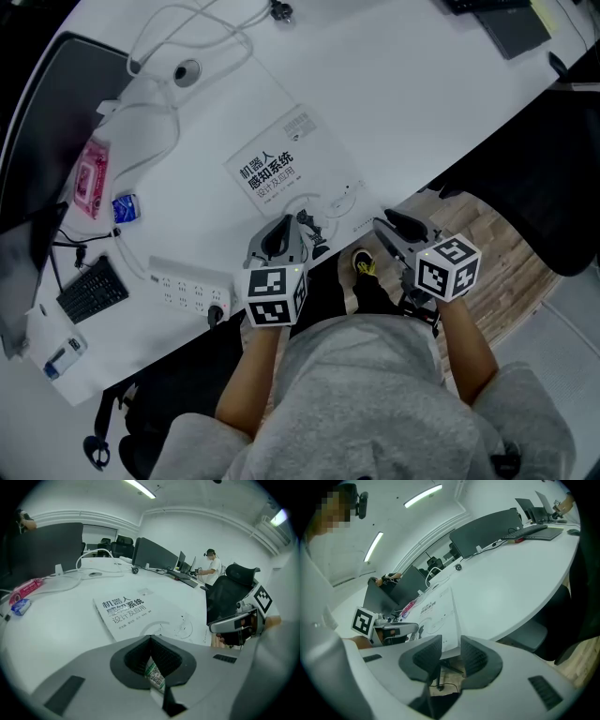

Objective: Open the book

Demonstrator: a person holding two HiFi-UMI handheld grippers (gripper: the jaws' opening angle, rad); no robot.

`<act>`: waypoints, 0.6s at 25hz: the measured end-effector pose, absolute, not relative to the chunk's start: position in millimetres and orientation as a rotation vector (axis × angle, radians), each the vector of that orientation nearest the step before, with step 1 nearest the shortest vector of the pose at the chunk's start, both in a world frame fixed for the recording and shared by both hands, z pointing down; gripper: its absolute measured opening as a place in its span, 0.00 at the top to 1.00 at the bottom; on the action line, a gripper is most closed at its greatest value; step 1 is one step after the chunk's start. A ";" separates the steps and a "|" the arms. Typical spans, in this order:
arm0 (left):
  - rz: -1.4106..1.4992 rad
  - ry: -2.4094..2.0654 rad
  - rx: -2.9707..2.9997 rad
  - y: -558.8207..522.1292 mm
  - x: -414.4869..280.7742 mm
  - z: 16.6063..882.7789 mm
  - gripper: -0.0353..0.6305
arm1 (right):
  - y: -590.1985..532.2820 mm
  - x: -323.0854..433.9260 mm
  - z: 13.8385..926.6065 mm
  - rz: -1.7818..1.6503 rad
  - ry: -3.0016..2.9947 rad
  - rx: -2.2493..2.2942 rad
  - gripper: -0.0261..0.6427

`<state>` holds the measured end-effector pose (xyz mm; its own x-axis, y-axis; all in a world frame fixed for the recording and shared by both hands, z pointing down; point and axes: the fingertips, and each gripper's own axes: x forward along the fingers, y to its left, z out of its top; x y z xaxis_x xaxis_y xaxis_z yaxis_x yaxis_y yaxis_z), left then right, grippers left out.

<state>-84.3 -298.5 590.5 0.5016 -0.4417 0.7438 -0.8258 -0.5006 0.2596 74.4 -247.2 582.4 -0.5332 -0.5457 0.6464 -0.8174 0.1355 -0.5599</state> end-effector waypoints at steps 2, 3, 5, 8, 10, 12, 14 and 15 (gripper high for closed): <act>0.816 -1.029 2.140 -298.5 -83.9 590.5 0.93 | -246.6 72.8 576.0 1.364 -2.164 1.318 0.76; 0.812 -1.026 2.138 -298.1 -84.1 590.4 0.93 | -246.2 71.9 573.2 1.395 -2.182 1.315 0.76; 0.805 -1.023 2.135 -297.9 -84.7 590.2 0.93 | -247.2 69.3 566.8 1.491 -2.230 1.306 0.76; 0.796 -1.023 2.133 -297.9 -83.7 589.9 0.93 | -250.0 59.7 547.2 1.602 -2.359 1.227 0.78; 0.790 -1.028 2.132 -297.8 -83.9 589.8 0.93 | -252.5 55.5 548.1 1.599 -2.361 1.215 0.78; 0.795 -1.029 2.129 -295.6 -84.8 589.8 0.93 | -253.9 57.3 563.3 1.545 -2.282 1.268 0.79; 0.801 -1.025 2.128 -291.7 -85.0 588.9 0.93 | -254.4 58.9 571.1 1.554 -2.236 1.313 0.84; 0.801 -1.025 2.131 -290.4 -85.2 587.7 0.93 | -255.2 58.8 570.9 1.565 -2.229 1.331 0.85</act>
